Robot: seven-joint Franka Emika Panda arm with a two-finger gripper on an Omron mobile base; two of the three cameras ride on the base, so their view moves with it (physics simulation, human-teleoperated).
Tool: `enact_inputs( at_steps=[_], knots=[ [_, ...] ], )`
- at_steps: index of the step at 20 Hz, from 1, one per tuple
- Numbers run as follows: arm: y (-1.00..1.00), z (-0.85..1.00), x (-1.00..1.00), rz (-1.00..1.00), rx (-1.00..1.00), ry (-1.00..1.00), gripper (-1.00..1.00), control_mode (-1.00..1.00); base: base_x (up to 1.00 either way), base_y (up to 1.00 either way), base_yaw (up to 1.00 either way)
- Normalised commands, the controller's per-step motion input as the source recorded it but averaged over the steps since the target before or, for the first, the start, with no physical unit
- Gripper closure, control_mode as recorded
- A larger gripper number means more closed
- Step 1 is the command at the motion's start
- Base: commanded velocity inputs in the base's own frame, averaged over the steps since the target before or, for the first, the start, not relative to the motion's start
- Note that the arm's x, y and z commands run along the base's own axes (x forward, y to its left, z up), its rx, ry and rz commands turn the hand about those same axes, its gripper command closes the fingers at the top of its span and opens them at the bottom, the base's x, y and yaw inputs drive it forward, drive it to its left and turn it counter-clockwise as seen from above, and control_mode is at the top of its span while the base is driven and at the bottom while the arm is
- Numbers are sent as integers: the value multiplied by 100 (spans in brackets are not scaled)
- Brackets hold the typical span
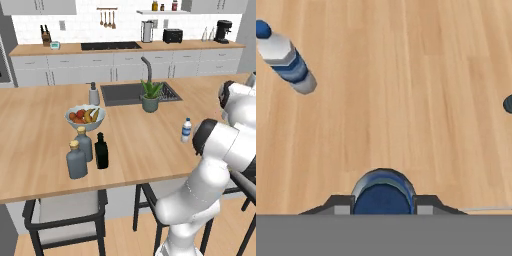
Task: Move the plastic bottles in the middle to the plastics group, and the glass bottles in the middle to the glass group.
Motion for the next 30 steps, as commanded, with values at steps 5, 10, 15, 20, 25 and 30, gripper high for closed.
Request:
enact_inputs(
  at_steps=[5,10,15,20,25,30],
  knots=[
    [-98,0,16,-4,0,0,100,-100,0,0,0],
    [-54,-12,4,-7,0,-2,100,-100,0,0,0],
    [-6,-18,17,0,0,-8,100,-100,0,0,0],
    [0,-19,42,0,0,-3,100,-100,0,0,0],
    [0,-39,40,0,-1,0,100,-100,0,0,0],
    [-5,-25,32,0,-7,0,100,-100,0,0,0]
  ],
)
